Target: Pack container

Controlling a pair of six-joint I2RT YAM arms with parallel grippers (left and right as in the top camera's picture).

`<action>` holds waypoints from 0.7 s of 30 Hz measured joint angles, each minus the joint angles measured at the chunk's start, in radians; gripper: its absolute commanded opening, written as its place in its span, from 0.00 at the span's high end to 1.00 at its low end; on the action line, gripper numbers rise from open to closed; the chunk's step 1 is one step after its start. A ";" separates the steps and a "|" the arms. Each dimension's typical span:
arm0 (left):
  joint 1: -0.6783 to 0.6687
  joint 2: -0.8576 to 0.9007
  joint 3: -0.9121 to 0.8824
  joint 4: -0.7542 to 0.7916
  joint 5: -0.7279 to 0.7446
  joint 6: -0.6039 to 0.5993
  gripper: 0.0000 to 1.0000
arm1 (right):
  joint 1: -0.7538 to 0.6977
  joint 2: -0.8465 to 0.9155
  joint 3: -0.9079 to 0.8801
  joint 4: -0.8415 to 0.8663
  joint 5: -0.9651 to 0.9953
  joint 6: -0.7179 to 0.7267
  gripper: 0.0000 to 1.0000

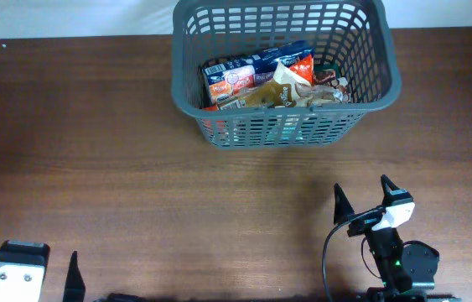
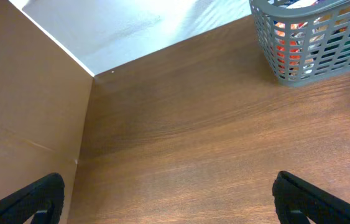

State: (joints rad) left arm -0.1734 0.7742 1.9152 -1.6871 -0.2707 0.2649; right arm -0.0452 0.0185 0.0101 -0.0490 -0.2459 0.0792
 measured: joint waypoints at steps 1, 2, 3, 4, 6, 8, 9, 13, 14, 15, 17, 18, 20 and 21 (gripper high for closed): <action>0.000 0.000 0.000 0.000 0.000 0.000 0.01 | 0.000 0.000 0.000 0.000 0.000 0.000 0.01; 0.000 0.000 0.000 0.000 0.000 0.000 0.01 | 0.000 0.000 0.000 0.000 0.000 0.000 0.01; 0.000 0.000 0.000 0.000 0.000 0.000 0.01 | 0.000 0.000 0.000 0.000 0.000 0.000 0.01; 0.000 0.000 0.000 0.000 0.000 0.000 0.01 | 0.000 0.000 0.000 0.000 0.000 0.000 0.01; 0.000 0.000 0.000 0.000 0.000 0.000 0.01 | 0.000 0.000 0.000 0.000 0.000 0.000 0.01; 0.000 0.000 0.000 0.006 0.004 0.000 0.01 | 0.000 0.000 0.000 0.000 0.000 0.000 0.01; 0.000 0.000 0.000 0.021 0.009 0.000 0.01 | 0.000 0.000 0.000 0.000 0.000 0.000 0.01; 0.000 -0.024 -0.060 0.252 0.080 0.000 0.01 | 0.000 0.000 0.000 0.000 0.000 0.000 0.01; 0.003 -0.050 -0.103 0.325 0.103 0.000 0.01 | 0.000 0.000 0.000 0.000 0.000 -0.001 0.01; 0.006 -0.087 -0.156 0.386 0.136 0.000 0.01 | 0.000 0.000 0.000 0.000 0.000 0.000 0.01; 0.016 -0.153 -0.245 0.482 0.180 -0.001 0.01 | 0.000 0.000 0.000 0.000 0.000 0.001 0.01; 0.027 -0.208 -0.317 0.541 0.211 0.000 0.01 | 0.000 0.000 0.000 0.000 0.000 -0.001 0.01; 0.045 -0.299 -0.433 0.620 0.267 -0.001 0.01 | 0.000 0.000 0.000 0.000 0.000 0.001 0.01; 0.054 -0.335 -0.481 0.650 0.294 0.000 0.01 | 0.000 0.000 0.000 0.000 0.000 0.000 0.01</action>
State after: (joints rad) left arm -0.1196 0.4393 1.4345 -1.0367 0.0231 0.2646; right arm -0.0452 0.0185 0.0101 -0.0494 -0.2459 0.0795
